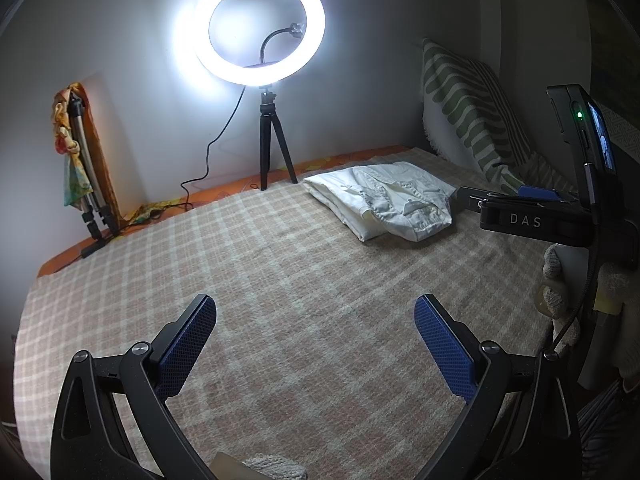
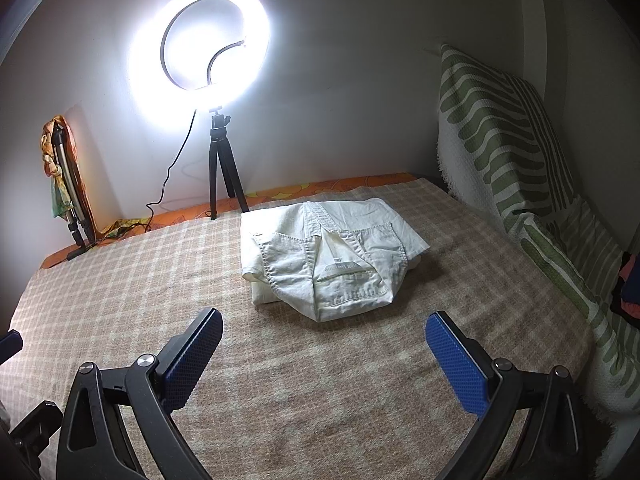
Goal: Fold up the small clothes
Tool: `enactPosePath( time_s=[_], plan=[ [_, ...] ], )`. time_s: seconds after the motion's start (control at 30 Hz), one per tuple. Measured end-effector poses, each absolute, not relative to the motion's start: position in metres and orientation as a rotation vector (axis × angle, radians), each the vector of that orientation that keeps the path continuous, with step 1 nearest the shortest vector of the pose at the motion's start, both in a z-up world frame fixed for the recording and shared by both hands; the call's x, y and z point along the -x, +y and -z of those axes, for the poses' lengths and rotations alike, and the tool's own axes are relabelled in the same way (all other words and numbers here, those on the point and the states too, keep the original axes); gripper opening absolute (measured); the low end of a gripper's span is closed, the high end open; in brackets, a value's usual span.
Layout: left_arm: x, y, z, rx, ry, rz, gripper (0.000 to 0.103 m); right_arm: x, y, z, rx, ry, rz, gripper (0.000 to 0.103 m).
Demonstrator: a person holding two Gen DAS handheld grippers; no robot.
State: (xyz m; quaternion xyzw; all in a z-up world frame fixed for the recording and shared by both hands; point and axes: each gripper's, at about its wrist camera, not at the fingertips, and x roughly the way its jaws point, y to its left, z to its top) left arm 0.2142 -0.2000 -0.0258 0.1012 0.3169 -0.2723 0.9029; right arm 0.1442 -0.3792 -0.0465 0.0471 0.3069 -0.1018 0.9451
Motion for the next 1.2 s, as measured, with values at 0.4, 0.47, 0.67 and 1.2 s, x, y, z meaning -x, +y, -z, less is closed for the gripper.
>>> enactPosePath(
  time_s=[0.4,0.47,0.67,1.2],
  plan=[
    [-0.2137,-0.1994,0.0250,-0.211,0.653,0.563,0.099,-0.1441,-0.3781,0.0466,-0.097,0.626,0.208,0.103],
    [-0.2139,-0.1991,0.0251,-0.210,0.654,0.563,0.099,-0.1441,-0.3783,0.0467,-0.097,0.626,0.207,0.103],
    [-0.2133,-0.1989,0.0249,-0.213,0.658,0.559,0.099,-0.1446,-0.3767,0.0473,-0.099,0.630,0.203,0.103],
    [-0.2142,-0.1943,0.0238,-0.213,0.630,0.551,0.099,-0.1450,-0.3761,0.0498,-0.092,0.632,0.198,0.103]
  ],
)
